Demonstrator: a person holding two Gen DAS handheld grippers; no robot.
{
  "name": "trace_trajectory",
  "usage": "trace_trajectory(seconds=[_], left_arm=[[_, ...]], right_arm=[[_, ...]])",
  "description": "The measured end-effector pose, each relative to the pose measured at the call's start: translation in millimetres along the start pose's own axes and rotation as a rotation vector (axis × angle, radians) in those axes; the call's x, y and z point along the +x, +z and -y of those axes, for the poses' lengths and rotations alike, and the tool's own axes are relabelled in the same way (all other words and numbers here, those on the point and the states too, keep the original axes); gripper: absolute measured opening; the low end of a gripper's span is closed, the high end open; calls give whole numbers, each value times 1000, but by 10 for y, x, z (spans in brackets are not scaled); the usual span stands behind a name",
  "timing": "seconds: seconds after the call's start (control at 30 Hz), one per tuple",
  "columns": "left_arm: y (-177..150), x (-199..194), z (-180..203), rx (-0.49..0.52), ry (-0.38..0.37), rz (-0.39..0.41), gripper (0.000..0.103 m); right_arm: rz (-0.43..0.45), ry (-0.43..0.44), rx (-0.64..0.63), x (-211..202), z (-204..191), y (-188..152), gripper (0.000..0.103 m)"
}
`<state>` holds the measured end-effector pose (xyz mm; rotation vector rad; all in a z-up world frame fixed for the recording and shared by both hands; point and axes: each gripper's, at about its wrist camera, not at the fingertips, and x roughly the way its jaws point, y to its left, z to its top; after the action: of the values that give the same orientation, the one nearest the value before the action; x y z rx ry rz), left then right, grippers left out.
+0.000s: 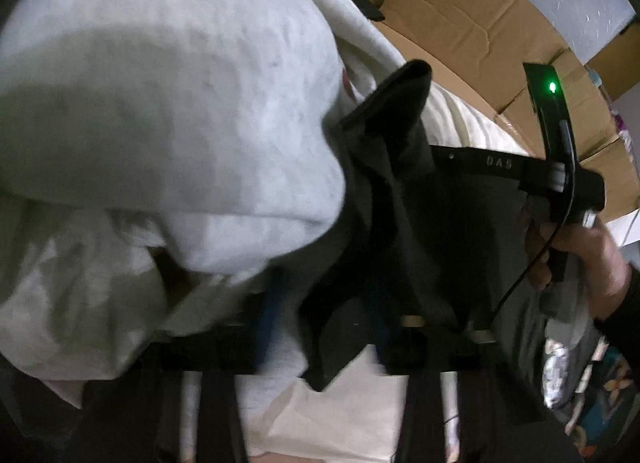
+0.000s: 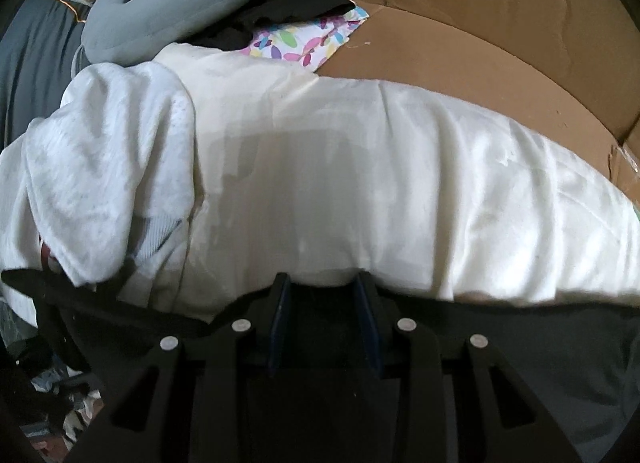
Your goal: Fold clothes
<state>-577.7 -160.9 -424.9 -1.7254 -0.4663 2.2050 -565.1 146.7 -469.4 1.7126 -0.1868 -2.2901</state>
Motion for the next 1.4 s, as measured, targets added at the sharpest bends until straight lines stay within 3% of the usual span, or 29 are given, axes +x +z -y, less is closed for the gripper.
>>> trace_trajectory(seconds=[0.1, 0.23, 0.37, 0.57, 0.77, 1.03, 1.4], left_arm=[[-19, -75, 49, 47, 11, 13, 3], [-28, -184, 47, 59, 6, 24, 3], [-36, -256, 20, 55, -12, 31, 3], [-91, -287, 1, 30, -41, 29, 2], [-89, -298, -29, 20, -42, 25, 2], [-59, -306, -15, -24, -13, -3, 3], [-156, -815, 235, 1, 37, 94, 3]], right_arm=[[-9, 24, 18, -35, 9, 61, 32], [22, 55, 24, -226, 2, -8, 32], [53, 94, 35, -420, -7, -239, 32], [3, 153, 12, -330, -165, -646, 27], [18, 205, 76, -170, -326, -427, 23], [7, 211, 52, -56, -578, -75, 22], [38, 247, 35, -335, -628, -111, 22]])
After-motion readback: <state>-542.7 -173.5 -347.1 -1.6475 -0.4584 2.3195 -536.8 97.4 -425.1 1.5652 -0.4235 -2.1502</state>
